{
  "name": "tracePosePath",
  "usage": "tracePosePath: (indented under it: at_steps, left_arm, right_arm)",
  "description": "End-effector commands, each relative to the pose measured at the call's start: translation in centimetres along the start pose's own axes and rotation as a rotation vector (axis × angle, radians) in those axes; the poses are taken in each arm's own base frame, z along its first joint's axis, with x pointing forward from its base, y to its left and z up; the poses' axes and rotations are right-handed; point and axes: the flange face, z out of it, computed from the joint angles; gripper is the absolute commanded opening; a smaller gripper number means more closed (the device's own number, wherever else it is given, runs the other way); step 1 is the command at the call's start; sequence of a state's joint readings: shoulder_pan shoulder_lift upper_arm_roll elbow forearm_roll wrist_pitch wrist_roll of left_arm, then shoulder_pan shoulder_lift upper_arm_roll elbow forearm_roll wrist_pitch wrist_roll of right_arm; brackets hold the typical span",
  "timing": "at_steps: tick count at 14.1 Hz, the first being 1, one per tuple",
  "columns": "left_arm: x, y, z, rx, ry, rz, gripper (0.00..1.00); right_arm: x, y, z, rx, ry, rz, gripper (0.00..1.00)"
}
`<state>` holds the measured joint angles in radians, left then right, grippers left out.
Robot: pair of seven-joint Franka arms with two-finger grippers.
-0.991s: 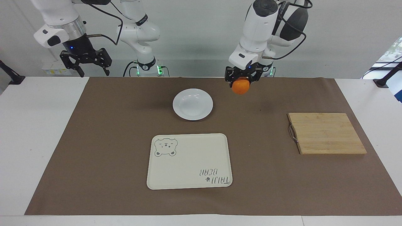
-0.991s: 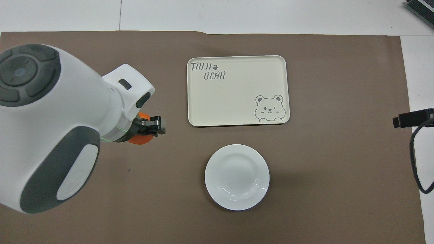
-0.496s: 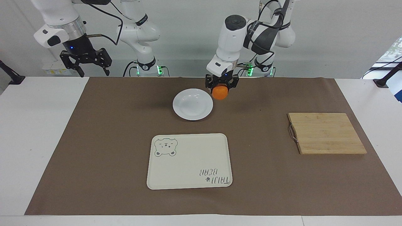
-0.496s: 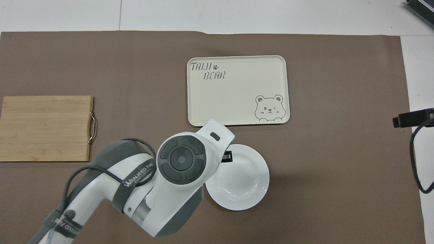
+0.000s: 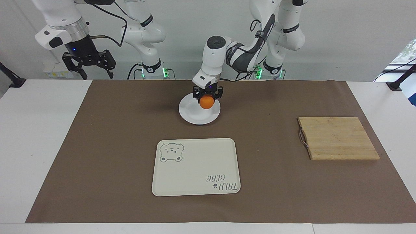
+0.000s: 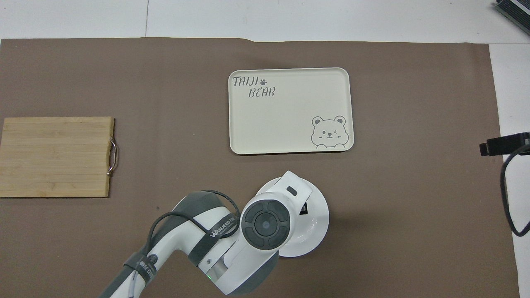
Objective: Place orange and plate with both arms
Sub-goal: 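Lower the orange onto the white plate and open the left gripper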
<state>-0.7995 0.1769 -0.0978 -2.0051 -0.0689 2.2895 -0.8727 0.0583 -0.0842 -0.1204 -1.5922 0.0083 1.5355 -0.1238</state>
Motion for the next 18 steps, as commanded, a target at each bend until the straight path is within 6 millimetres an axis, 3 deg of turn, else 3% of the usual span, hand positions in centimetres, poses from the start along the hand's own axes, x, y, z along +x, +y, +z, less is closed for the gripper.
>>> tracePosePath:
  at_steps: [1, 3, 4, 5, 7, 9, 11, 15, 18]
  left_arm:
    - [-1.7, 1.3, 3.7, 0.002, -0.010, -0.006, 0.00]
    - [-2.9, 2.0, 6.0, 0.005, -0.014, -0.004, 0.00]
    - [-3.1, 1.7, 6.4, 0.010, -0.017, -0.001, 0.64]
    - [-3.3, 1.7, 5.6, 0.031, -0.025, 0.004, 1.00]
    - [-2.1, 1.4, 0.9, 0.037, -0.026, -0.006, 1.00]
    - [1.9, -0.8, -2.8, 0.028, -0.004, -0.052, 1.00]
    - [5.4, -2.6, -4.8, 0.024, 0.022, -0.038, 1.00]
    - [12.9, -9.7, -8.4, 0.024, 0.043, 0.012, 1.00]
    - [16.8, -15.2, -9.8, 0.021, 0.063, 0.057, 1.00]
  right_arm:
    - [-0.3, -0.1, -0.5, -0.012, -0.005, 0.015, 1.00]
    - [-0.3, -0.1, -0.5, -0.012, -0.005, 0.015, 1.00]
    - [-0.3, -0.1, -0.5, -0.012, -0.005, 0.013, 1.00]
    - [-0.3, -0.1, -0.5, -0.012, -0.005, 0.015, 1.00]
    - [-0.3, -0.1, -0.5, -0.012, -0.005, 0.015, 1.00]
    - [-0.3, -0.1, -0.5, -0.012, -0.005, 0.015, 1.00]
    - [-0.3, -0.1, -0.5, -0.012, -0.005, 0.015, 1.00]
    - [-0.3, -0.1, -0.5, -0.012, -0.005, 0.015, 1.00]
    - [-0.3, -0.1, -0.5, -0.012, -0.005, 0.015, 1.00]
